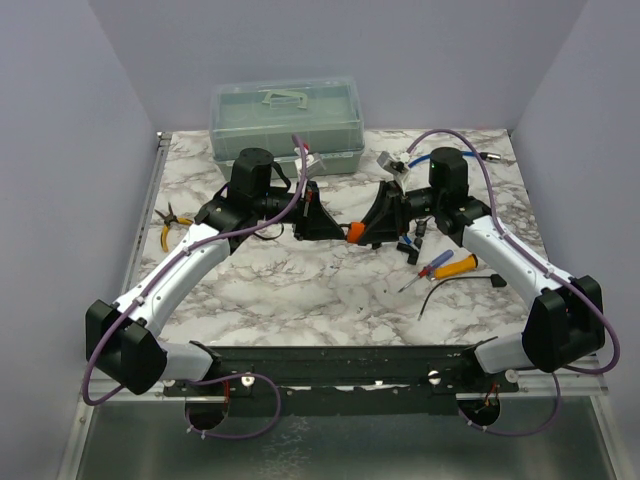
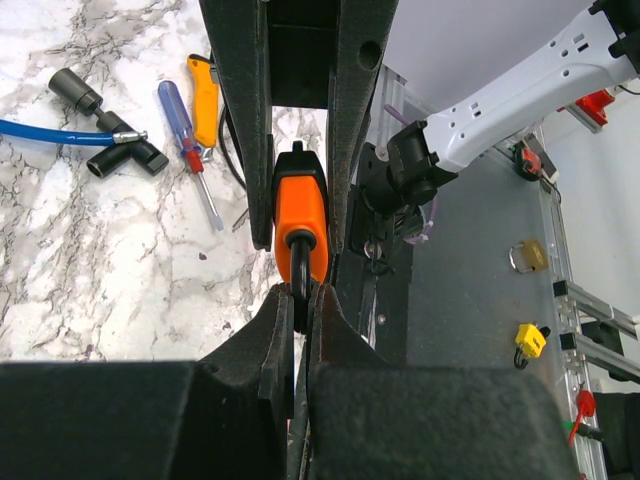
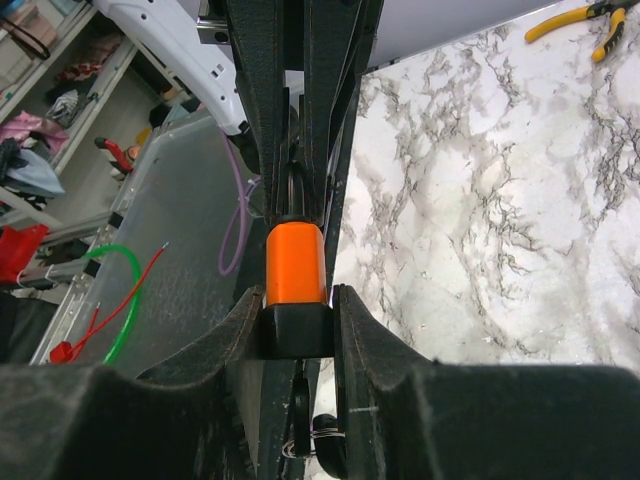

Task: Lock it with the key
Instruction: Lock the lock.

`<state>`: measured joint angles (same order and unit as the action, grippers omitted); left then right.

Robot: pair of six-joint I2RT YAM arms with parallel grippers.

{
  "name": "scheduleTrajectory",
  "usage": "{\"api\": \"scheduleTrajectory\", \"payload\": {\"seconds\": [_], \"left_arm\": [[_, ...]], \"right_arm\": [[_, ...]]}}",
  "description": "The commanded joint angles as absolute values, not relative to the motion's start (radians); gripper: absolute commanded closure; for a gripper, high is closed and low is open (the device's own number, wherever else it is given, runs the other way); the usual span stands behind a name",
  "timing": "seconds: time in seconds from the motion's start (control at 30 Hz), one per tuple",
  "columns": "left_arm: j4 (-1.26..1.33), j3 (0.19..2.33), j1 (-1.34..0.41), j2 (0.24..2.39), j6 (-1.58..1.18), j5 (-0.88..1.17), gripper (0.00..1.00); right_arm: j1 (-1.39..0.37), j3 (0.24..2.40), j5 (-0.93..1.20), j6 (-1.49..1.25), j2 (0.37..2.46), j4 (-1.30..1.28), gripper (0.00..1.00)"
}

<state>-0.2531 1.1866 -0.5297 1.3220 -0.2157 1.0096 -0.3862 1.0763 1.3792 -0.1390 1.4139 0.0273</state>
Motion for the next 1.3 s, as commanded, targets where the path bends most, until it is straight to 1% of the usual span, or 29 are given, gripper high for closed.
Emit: {"api": "scheduleTrajectory", "payload": {"seconds": [0.0,0.17,0.33,0.5,0.63,0.67,0.7,0.77,0.8,0.83,0.9,0.93,0.97,1.07,1.27], "left_arm": [[-0.238,1.154,-0.627,1.369,-0.192,1.022,1.00],[-0.238,1.148,-0.614,1.359,-0.207,1.003,1.00],[-0.241,1.132,-0.499,1.329,-0.219,1.040,1.00],[-0.242,1.153,-0.388,1.300,-0.242,1.037,1.00],[-0.241,1.182,-0.360,1.302,-0.294,0.989,0.99],[-0.240,1.189,-0.358,1.303,-0.317,0.966,0.88],[-0.237,1.197,-0.356,1.306,-0.344,0.949,0.68],[-0.227,1.209,-0.352,1.308,-0.398,0.919,0.32],[-0.226,1.215,-0.352,1.305,-0.417,0.889,0.21],[-0.226,1.219,-0.350,1.303,-0.436,0.858,0.16],[-0.227,1.230,-0.339,1.297,-0.475,0.807,0.10],[-0.228,1.236,-0.335,1.296,-0.503,0.786,0.05],[-0.231,1.242,-0.332,1.295,-0.537,0.757,0.02],[-0.232,1.249,-0.329,1.297,-0.645,0.684,0.01],[-0.232,1.253,-0.315,1.325,-0.783,0.692,0.01]], "right_arm": [[-0.471,1.168,1.344,-0.174,1.418,0.192,0.99],[-0.471,1.166,1.332,-0.143,1.412,0.141,0.99],[-0.468,1.154,1.288,-0.112,1.391,0.058,1.00],[-0.449,1.100,1.209,-0.181,1.382,0.098,1.00],[-0.439,1.072,1.090,-0.249,1.386,0.184,1.00],[-0.439,1.072,1.046,-0.260,1.388,0.201,1.00],[-0.437,1.071,0.998,-0.271,1.388,0.214,1.00],[-0.436,1.077,0.910,-0.287,1.385,0.237,1.00],[-0.436,1.079,0.877,-0.297,1.384,0.248,1.00],[-0.436,1.082,0.843,-0.312,1.379,0.257,1.00],[-0.437,1.086,0.782,-0.331,1.369,0.269,1.00],[-0.437,1.087,0.756,-0.335,1.365,0.271,1.00],[-0.437,1.085,0.720,-0.338,1.360,0.272,1.00],[-0.440,1.066,0.625,-0.349,1.348,0.293,1.00],[-0.491,1.044,0.400,-0.339,1.368,0.339,1.00]]}}
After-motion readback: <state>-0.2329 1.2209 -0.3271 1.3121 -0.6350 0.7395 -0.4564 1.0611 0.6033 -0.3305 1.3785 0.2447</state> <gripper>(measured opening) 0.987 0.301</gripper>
